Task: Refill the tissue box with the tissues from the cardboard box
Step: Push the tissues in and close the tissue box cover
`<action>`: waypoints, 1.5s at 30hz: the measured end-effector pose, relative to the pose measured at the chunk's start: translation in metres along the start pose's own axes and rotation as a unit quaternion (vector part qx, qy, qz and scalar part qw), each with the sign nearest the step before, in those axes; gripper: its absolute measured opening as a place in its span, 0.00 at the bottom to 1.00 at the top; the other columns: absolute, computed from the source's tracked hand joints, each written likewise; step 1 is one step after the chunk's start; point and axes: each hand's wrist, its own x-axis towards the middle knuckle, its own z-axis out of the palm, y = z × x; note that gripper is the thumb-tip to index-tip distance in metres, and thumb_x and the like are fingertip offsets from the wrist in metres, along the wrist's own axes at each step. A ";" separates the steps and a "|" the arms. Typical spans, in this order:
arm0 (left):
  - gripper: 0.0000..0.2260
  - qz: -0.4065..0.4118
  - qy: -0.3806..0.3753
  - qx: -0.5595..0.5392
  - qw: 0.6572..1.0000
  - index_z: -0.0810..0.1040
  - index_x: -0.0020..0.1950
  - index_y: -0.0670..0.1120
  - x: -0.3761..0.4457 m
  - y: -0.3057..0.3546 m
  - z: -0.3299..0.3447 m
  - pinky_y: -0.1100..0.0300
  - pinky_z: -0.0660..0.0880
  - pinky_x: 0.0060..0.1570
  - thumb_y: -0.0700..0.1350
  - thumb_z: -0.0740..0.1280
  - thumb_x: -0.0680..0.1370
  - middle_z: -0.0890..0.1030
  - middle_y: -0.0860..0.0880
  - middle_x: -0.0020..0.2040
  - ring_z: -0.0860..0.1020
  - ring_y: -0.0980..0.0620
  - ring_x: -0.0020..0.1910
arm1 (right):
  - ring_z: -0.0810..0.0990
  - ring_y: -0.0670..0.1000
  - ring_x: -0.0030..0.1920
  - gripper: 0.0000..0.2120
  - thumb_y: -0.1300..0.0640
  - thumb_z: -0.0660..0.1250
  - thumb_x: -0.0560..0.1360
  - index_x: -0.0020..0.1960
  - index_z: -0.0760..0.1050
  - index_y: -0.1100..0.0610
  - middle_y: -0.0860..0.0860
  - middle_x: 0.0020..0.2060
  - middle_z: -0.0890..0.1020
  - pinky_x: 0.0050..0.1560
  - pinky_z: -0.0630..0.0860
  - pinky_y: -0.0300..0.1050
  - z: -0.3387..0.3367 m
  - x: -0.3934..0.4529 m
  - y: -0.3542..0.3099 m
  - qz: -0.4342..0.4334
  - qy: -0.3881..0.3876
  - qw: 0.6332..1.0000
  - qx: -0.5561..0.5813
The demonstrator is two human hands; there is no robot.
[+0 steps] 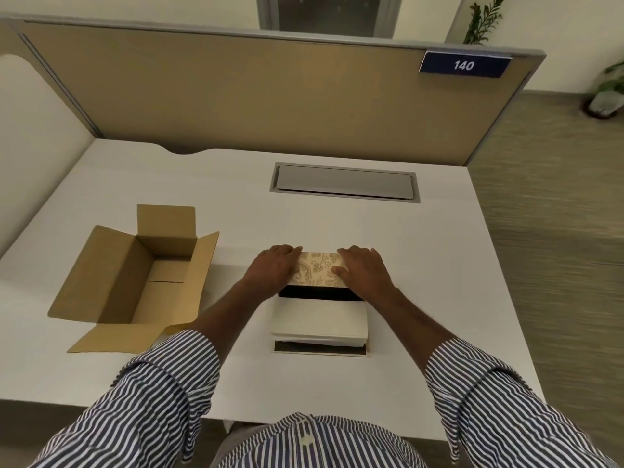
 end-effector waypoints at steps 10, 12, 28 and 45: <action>0.20 -0.011 0.060 -0.084 0.995 0.75 0.69 0.46 -0.023 0.006 0.004 0.49 0.79 0.50 0.44 0.70 0.78 0.79 0.46 0.62 0.77 0.44 0.57 | 0.76 0.54 0.61 0.23 0.44 0.67 0.79 0.70 0.73 0.52 0.52 0.61 0.78 0.65 0.69 0.54 0.005 -0.036 -0.009 0.001 0.062 0.998 0.035; 0.20 -0.009 0.082 -0.105 0.991 0.76 0.67 0.48 -0.034 0.007 0.009 0.52 0.79 0.49 0.46 0.72 0.76 0.79 0.48 0.61 0.77 0.46 0.56 | 0.77 0.54 0.60 0.23 0.43 0.68 0.78 0.69 0.73 0.51 0.51 0.61 0.78 0.66 0.70 0.54 0.010 -0.048 -0.011 -0.001 0.075 0.997 0.029; 0.21 -0.024 0.069 -0.132 0.989 0.73 0.71 0.48 -0.026 0.003 0.012 0.50 0.78 0.54 0.44 0.70 0.78 0.77 0.48 0.65 0.74 0.45 0.63 | 0.75 0.58 0.69 0.17 0.57 0.68 0.80 0.68 0.77 0.56 0.55 0.69 0.78 0.73 0.69 0.58 0.081 -0.108 -0.030 -0.402 0.139 0.902 -0.077; 0.14 -0.009 0.132 -0.111 0.985 0.80 0.64 0.46 -0.002 -0.005 -0.014 0.51 0.74 0.60 0.49 0.66 0.81 0.81 0.47 0.61 0.77 0.45 0.61 | 0.55 0.60 0.81 0.54 0.35 0.73 0.69 0.83 0.44 0.48 0.57 0.82 0.54 0.79 0.51 0.63 0.084 -0.063 -0.061 -0.255 -0.046 0.963 -0.077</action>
